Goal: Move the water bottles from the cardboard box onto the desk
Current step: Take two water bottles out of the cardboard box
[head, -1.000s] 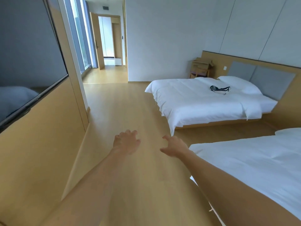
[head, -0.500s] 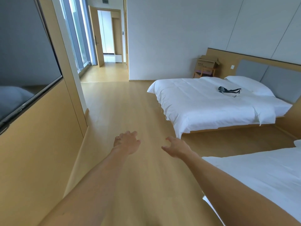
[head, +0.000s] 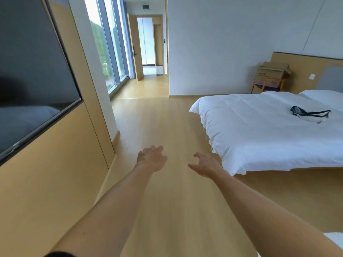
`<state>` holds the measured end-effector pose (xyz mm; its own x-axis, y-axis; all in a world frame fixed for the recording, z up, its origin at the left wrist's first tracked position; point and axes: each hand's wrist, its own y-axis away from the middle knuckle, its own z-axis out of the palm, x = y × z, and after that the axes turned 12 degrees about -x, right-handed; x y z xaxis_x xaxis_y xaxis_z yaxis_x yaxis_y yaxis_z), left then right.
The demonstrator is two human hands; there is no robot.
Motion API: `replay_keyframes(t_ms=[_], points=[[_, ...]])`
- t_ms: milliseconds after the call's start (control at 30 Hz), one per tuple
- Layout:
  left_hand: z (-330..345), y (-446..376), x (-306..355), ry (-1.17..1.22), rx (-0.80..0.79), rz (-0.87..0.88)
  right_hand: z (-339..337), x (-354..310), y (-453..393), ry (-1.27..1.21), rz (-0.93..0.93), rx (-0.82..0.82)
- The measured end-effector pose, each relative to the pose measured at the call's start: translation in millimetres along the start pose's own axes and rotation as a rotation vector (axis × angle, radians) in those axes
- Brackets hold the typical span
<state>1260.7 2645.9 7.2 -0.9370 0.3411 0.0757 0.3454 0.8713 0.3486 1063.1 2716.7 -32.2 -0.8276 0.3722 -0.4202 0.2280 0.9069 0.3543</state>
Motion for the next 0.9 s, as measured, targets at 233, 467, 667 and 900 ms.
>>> replay_keyframes(t_ms=[233,467,667,900], points=[[-35.9,-103.7,22.3,0.039,0.012,0.01,-49.2,11.2,-101.4,0.032,-0.009,-0.018],[-72.0,-222.2,20.2,0.048,0.019,0.019,-88.4,10.1,-209.6,0.029,-0.008,-0.01],[-106.7,-347.1,9.3,0.056,0.003,0.075,-120.0,-3.4,-317.9,0.023,0.048,0.011],[-172.0,-495.2,-11.1,0.063,-0.019,0.123,-179.1,-37.8,-448.3,0.049,0.139,0.017]])
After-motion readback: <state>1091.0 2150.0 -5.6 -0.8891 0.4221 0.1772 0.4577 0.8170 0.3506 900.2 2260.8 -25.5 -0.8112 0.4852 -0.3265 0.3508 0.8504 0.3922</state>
